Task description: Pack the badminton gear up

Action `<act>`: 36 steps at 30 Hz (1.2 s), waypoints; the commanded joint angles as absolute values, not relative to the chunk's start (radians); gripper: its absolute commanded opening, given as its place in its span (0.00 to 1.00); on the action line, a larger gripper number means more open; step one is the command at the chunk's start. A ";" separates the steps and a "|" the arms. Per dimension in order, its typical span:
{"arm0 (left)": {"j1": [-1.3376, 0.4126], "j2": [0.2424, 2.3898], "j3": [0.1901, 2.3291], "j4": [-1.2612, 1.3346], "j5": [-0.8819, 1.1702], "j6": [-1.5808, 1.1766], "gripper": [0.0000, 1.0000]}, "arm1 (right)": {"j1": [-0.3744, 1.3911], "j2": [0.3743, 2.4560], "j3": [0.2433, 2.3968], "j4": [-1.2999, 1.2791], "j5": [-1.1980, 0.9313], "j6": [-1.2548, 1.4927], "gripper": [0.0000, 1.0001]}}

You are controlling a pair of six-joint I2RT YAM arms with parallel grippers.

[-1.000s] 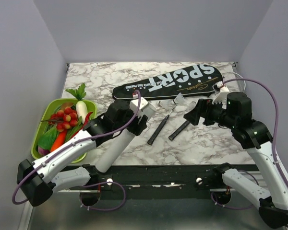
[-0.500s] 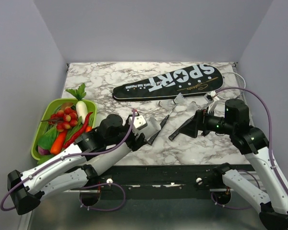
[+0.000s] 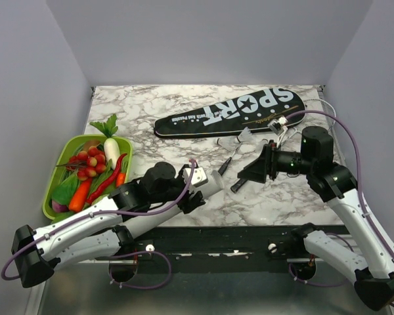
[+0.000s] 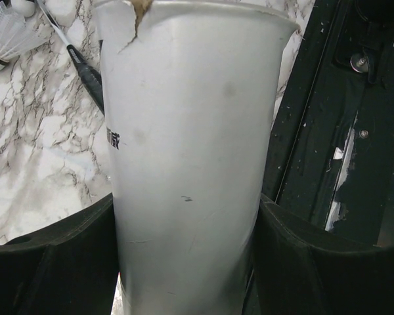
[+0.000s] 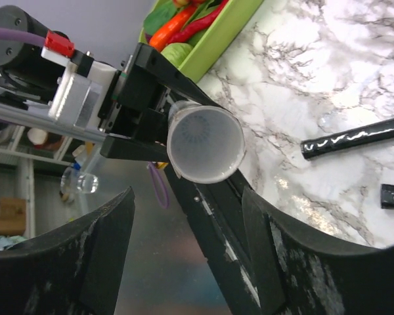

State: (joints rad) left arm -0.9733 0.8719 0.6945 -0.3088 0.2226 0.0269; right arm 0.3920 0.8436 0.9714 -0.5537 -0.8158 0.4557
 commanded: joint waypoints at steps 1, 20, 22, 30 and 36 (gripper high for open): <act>-0.988 0.848 0.667 -0.287 0.255 0.005 0.00 | 0.420 0.874 0.966 -0.442 -0.906 0.509 0.72; -0.999 0.779 0.632 -0.232 0.311 0.003 0.00 | 0.597 0.985 0.937 -0.328 -0.850 0.555 0.51; -0.999 0.779 0.632 -0.229 0.314 0.003 0.00 | 0.610 0.992 0.934 -0.324 -0.839 0.558 0.50; -0.999 0.770 0.630 -0.230 0.308 0.003 0.00 | 0.673 1.028 0.942 -0.302 -0.813 0.571 0.39; -0.999 0.764 0.630 -0.232 0.298 0.003 0.00 | 0.707 1.046 0.945 -0.293 -0.801 0.575 0.35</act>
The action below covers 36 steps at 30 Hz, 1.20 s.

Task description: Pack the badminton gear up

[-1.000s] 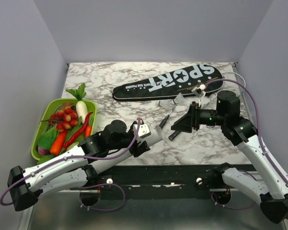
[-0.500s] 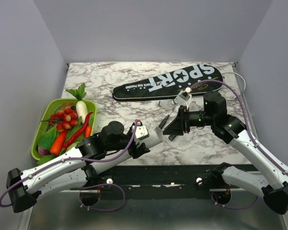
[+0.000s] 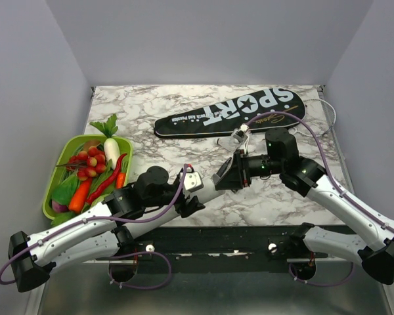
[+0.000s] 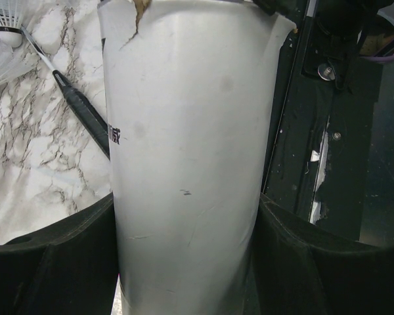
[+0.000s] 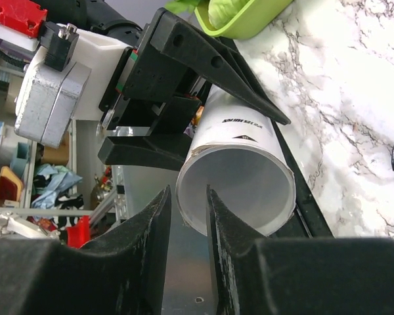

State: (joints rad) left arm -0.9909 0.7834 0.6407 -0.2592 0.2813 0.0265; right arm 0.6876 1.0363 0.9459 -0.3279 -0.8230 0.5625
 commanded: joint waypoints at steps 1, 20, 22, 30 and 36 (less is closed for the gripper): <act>-0.999 0.764 0.630 -0.232 0.299 0.003 0.00 | 0.713 1.045 0.945 -0.293 -0.801 0.578 0.33; -0.999 0.756 0.624 -0.227 0.302 0.005 0.00 | 0.735 0.988 0.953 -0.291 -0.779 0.586 0.01; -0.999 0.756 0.621 -0.227 0.304 -0.021 0.00 | 0.735 0.966 0.956 -0.310 -0.766 0.577 0.01; -1.002 0.761 0.618 -0.227 0.305 -0.023 0.00 | 0.733 0.927 0.960 -0.360 -0.680 0.560 0.01; -1.003 0.756 0.620 -0.229 0.298 -0.025 0.00 | 0.716 0.905 1.000 -0.477 -0.386 0.529 0.01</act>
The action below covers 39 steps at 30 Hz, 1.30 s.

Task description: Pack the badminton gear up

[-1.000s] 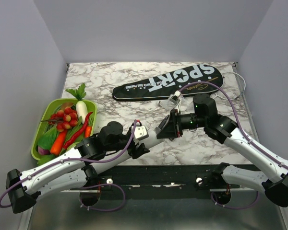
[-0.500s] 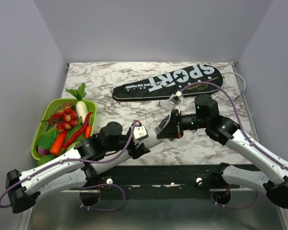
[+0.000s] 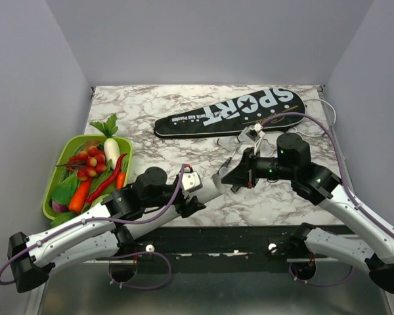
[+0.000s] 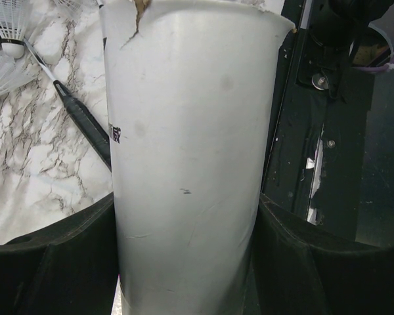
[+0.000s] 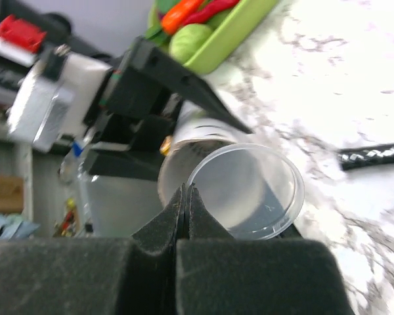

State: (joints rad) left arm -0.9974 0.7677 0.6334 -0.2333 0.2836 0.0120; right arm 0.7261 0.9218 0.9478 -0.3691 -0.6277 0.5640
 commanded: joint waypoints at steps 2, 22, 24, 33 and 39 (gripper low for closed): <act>-1.003 0.755 0.620 -0.230 0.298 -0.026 0.00 | 0.703 0.910 1.015 -0.512 -0.230 0.525 0.01; -1.006 0.726 0.635 -0.242 0.259 -0.046 0.00 | 0.155 1.204 0.654 -0.419 0.193 0.779 0.01; -1.006 0.721 0.635 -0.244 0.259 -0.046 0.00 | 0.149 1.254 0.653 -0.411 0.193 0.785 0.01; -1.006 0.701 0.632 -0.247 0.259 -0.049 0.00 | 0.146 1.302 0.701 -0.422 0.207 0.785 0.60; -1.006 0.721 0.635 -0.244 0.265 -0.048 0.00 | 0.147 1.224 0.797 -0.423 0.127 0.778 0.63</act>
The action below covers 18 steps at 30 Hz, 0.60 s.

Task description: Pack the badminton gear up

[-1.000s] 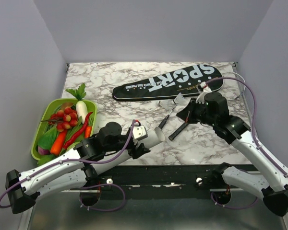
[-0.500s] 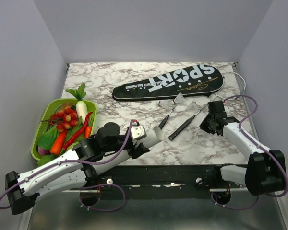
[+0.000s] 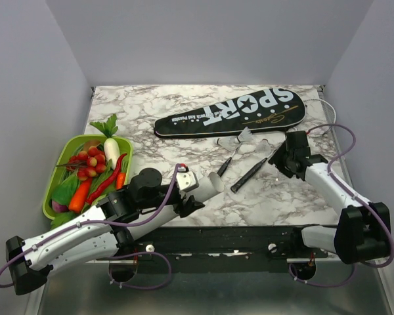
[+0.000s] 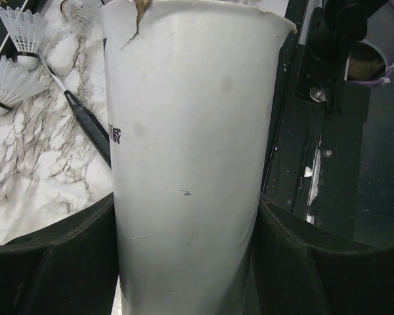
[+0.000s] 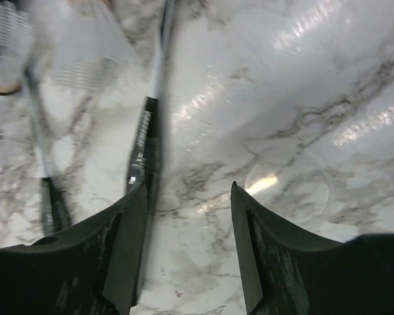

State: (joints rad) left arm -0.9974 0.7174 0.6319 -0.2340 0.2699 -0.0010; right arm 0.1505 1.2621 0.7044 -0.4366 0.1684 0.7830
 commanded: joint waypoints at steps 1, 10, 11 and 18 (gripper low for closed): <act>-1.006 0.726 0.634 -0.245 0.265 -0.048 0.00 | 0.149 1.232 0.811 -0.423 0.114 0.805 0.63; -1.006 0.739 0.632 -0.241 0.273 -0.046 0.00 | 0.152 1.356 0.816 -0.235 0.006 1.008 0.66; -1.006 0.739 0.634 -0.241 0.275 -0.046 0.00 | 0.155 1.367 0.812 -0.220 0.006 1.053 0.66; -1.006 0.739 0.630 -0.238 0.287 -0.049 0.00 | 0.166 1.443 0.801 -0.118 0.050 1.187 0.67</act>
State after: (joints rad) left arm -0.9974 0.7425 0.6319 -0.2302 0.2707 -0.0002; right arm 0.1581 1.4101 0.8059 -0.2070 0.0277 1.0744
